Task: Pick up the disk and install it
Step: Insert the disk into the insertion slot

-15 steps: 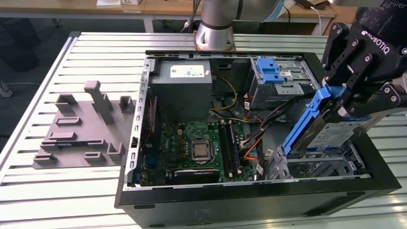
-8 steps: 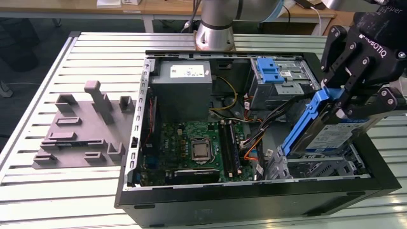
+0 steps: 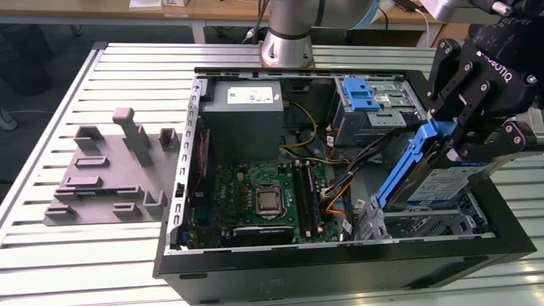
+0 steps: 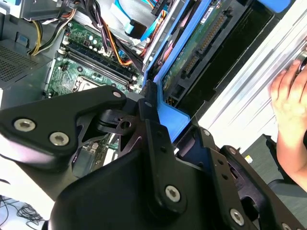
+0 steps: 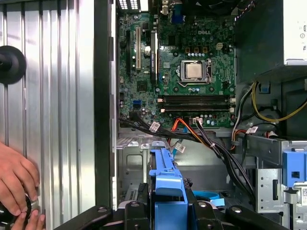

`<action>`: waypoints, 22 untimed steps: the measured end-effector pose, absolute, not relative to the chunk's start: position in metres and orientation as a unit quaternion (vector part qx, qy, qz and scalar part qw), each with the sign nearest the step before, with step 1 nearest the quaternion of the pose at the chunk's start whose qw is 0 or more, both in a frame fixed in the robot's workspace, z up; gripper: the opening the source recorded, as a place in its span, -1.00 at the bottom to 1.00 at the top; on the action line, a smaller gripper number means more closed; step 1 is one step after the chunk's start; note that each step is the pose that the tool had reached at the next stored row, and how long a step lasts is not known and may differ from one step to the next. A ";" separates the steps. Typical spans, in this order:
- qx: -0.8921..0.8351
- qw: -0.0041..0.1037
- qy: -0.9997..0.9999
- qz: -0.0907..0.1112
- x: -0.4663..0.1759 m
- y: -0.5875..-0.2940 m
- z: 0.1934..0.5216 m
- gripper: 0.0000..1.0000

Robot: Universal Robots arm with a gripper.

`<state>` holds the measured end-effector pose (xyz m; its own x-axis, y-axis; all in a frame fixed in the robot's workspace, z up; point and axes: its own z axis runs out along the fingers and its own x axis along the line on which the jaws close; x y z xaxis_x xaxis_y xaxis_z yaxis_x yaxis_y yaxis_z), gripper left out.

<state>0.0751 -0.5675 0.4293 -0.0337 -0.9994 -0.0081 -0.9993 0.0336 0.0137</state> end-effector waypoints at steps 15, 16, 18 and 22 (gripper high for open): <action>0.695 0.002 -0.719 -0.008 0.075 -0.568 0.417 -0.26; 0.695 0.002 -0.719 -0.008 0.075 -0.567 0.416 -0.26; 0.695 0.002 -0.719 -0.008 0.075 -0.568 0.415 -0.26; 0.695 0.002 -0.719 -0.008 0.075 -0.567 0.413 -0.26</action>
